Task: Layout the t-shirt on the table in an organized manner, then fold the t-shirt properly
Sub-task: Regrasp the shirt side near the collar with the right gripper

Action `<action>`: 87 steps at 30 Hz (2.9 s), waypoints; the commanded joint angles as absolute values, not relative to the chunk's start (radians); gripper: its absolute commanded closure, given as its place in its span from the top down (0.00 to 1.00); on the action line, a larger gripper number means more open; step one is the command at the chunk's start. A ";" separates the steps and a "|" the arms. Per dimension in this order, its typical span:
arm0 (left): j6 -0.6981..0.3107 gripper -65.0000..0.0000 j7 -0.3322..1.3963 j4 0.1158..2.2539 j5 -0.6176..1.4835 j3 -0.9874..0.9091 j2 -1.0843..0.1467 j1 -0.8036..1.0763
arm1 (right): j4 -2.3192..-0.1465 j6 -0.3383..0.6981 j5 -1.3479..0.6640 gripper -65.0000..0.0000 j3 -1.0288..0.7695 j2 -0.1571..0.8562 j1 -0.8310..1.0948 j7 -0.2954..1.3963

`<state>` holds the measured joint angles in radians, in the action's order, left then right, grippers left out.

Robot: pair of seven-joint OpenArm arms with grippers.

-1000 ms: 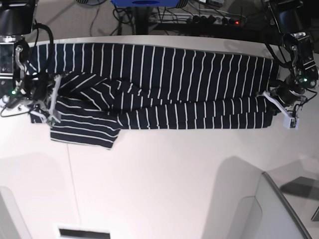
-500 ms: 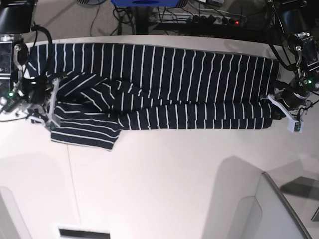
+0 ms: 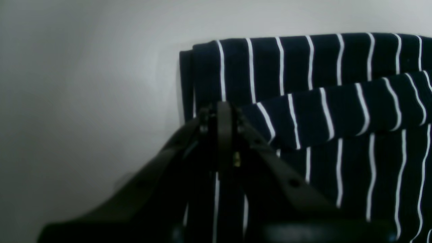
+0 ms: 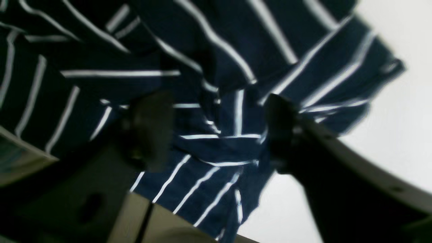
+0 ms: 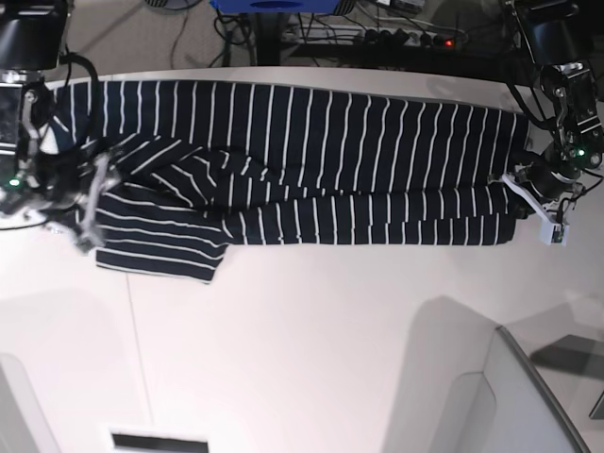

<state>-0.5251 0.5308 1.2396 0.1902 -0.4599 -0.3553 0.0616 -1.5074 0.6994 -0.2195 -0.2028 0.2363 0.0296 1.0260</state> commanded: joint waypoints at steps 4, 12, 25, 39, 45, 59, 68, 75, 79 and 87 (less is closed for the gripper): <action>-0.526 0.00 0.509 1.253 0.203 -0.472 -0.380 0.050 | -1.540 0.698 -0.220 0.68 -0.297 0.229 -0.071 1.018; -0.526 0.00 0.509 1.254 0.203 -0.466 -0.378 0.050 | -0.912 0.698 -0.220 0.68 -0.308 0.240 -0.415 0.849; -0.526 0.00 0.509 1.250 0.203 -0.469 -0.381 0.051 | -0.585 0.698 -0.216 0.68 -0.300 0.297 -0.487 0.547; -0.526 0.00 0.509 1.251 0.203 -0.464 -0.380 0.051 | -0.475 0.698 -0.216 0.68 -0.297 0.305 -0.475 0.440; -0.526 0.00 0.509 1.254 0.203 -0.464 -0.380 0.051 | -0.447 0.698 -0.214 0.67 -0.297 0.300 -0.475 0.410; -0.526 0.00 0.512 1.250 0.203 -0.464 -0.380 0.051 | -0.498 0.698 -0.216 0.00 -0.298 0.274 -0.487 0.417; -0.526 0.00 0.513 1.256 0.202 -0.464 -0.380 0.056 | -0.995 0.698 -0.222 0.00 -0.305 0.194 -0.332 0.822; -0.526 0.00 0.512 1.259 0.202 -0.464 -0.380 0.062 | -1.449 0.698 -0.222 0.00 -0.300 0.082 -0.116 1.033; -0.526 0.00 0.513 1.259 0.202 -0.464 -0.380 0.064 | -1.646 0.698 -0.222 0.00 -0.300 0.036 -0.031 1.110; -0.526 0.00 0.515 1.257 0.202 -0.463 -0.380 0.064 | -1.833 0.698 -0.358 0.00 -0.308 0.027 0.105 1.214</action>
